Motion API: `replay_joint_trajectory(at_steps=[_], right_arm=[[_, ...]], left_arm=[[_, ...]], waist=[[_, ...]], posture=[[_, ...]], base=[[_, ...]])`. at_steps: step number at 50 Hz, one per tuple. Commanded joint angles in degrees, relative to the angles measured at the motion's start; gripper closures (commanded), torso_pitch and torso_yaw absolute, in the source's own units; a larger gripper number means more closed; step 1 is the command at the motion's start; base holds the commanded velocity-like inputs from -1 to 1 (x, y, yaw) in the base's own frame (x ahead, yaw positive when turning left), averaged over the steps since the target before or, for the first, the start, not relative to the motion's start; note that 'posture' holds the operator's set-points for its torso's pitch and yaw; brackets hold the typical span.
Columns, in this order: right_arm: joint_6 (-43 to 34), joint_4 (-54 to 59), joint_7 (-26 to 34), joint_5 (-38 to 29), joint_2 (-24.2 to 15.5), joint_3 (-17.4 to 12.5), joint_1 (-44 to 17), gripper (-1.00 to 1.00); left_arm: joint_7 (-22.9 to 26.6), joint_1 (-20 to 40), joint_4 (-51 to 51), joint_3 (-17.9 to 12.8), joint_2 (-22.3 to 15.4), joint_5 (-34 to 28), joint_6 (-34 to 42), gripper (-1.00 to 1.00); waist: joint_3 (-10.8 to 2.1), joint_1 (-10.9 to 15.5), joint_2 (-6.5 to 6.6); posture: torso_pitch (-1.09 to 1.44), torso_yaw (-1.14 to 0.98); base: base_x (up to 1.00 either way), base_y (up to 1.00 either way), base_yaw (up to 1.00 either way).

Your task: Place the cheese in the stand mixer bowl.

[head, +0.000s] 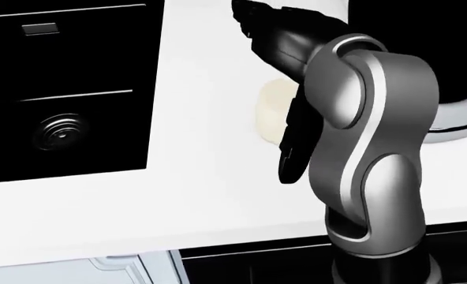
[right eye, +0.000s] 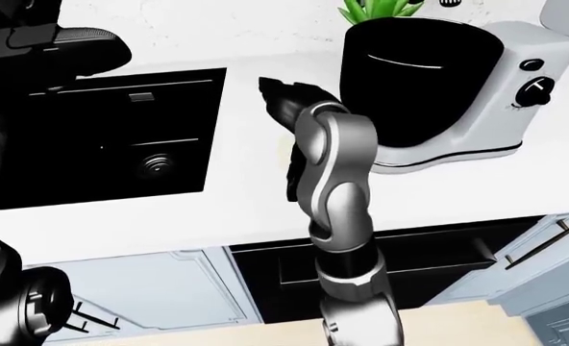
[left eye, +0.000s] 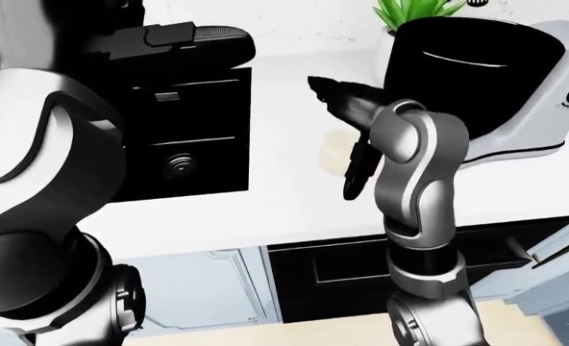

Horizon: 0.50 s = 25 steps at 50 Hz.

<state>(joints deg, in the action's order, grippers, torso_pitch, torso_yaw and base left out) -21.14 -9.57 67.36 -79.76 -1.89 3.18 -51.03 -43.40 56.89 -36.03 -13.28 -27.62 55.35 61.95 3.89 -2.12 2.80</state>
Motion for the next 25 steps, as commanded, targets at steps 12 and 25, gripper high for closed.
replay_joint_trajectory(at_steps=[12,25], right_arm=[[1.5,1.9,-3.7,0.8,-0.4,-0.3,-1.0,-1.00],[1.1,4.5,-5.7,2.2,-1.2,-0.5,-0.4,-1.00]], left_arm=[[-0.1,1.7,-0.5,-0.7,-0.4,-0.3,-1.3,-1.00],[-0.3,1.8,-0.7,-0.6,-0.3,-0.2,-1.1,-1.00]], waist=[[-1.67,0.1,0.03],[-1.75,0.2,-0.10]], posture=[[0.00,0.00],[0.00,0.00]], base=[[0.00,0.00,0.00],[0.00,0.00,0.00]])
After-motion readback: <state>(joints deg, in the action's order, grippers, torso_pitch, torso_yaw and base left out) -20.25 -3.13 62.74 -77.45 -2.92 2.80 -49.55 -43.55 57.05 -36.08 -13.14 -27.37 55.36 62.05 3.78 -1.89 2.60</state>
